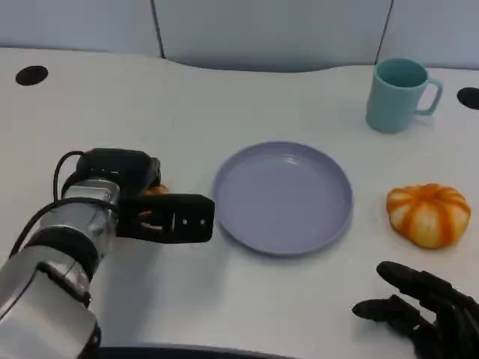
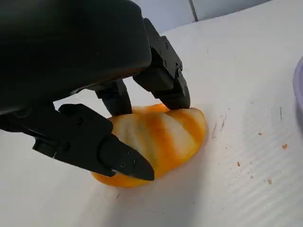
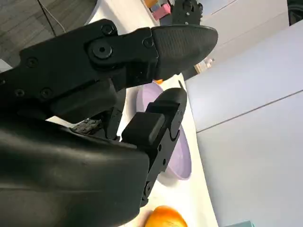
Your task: Grasp the bread from the table and place it into the plate.
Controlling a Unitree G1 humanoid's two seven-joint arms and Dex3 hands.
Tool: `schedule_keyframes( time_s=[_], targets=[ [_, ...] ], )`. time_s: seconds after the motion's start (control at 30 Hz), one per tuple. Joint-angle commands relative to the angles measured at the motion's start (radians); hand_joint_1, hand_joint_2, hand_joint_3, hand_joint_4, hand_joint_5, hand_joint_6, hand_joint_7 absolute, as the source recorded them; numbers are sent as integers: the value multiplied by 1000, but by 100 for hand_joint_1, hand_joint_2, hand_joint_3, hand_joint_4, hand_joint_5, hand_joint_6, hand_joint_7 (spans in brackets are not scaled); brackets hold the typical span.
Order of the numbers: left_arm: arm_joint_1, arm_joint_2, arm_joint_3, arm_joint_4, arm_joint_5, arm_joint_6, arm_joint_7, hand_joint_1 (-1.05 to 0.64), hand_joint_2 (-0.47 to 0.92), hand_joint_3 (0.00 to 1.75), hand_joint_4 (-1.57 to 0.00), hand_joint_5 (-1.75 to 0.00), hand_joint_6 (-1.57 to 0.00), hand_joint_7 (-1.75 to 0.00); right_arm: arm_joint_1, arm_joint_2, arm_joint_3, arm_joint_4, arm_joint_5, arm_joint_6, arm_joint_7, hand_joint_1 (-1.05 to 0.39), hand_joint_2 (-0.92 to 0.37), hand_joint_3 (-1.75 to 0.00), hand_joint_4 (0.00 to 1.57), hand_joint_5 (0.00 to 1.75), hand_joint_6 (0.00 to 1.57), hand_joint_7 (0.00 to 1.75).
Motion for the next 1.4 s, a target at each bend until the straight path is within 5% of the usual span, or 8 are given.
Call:
schedule_keyframes(
  time_s=[0.03, 0.23, 0.47, 0.6, 0.63, 0.67, 0.73, 1.4],
  targets=[
    [28, 14, 8, 13, -11, 5, -18, -22, 92, 2, -55, -131, -65, -88, 13, -12, -11, -5, 12, 0, 3, -75, -92, -29, 68, 80, 94, 1],
    [25, 10, -2, 14, 2, 15, -14, -28, 87, 0, -55, -159, -70, -99, 17, -12, -9, -15, 8, 4, -5, -76, -92, -29, 68, 80, 94, 1],
    [33, 13, 20, 12, -21, -2, 1, -30, 91, 0, -59, -155, -75, -83, 15, -12, -11, -11, 14, 8, 0, -75, -92, -29, 68, 79, 94, 0],
    [41, 15, 65, 9, -62, -20, 20, -32, 92, 0, -66, -130, -90, -38, 13, -12, -10, -6, 8, 1, -2, -75, -92, -29, 67, 79, 94, 0],
    [43, 14, 89, 7, -85, -28, 21, -30, 92, 1, -61, -156, -70, -106, 13, -13, -9, -5, 6, 0, -2, -75, -92, -29, 68, 79, 94, 0],
    [45, 15, 116, 4, -113, -44, 20, -26, 92, 1, -62, -165, -60, -140, 13, -14, -9, -4, 5, -2, -1, -75, -92, -29, 68, 79, 94, 0],
    [50, 19, 168, -3, -166, -83, 15, -16, 90, 1, -73, -173, -61, -167, 11, -16, -9, 0, 3, -3, 0, -75, -92, -29, 68, 79, 94, 0],
    [8, 83, 310, -41, -293, -234, -41, -6, 87, 4, -84, -175, -68, -175, -6, -18, -13, 22, 0, -6, -5, -74, -92, -30, 67, 80, 92, 0]
  ],
)
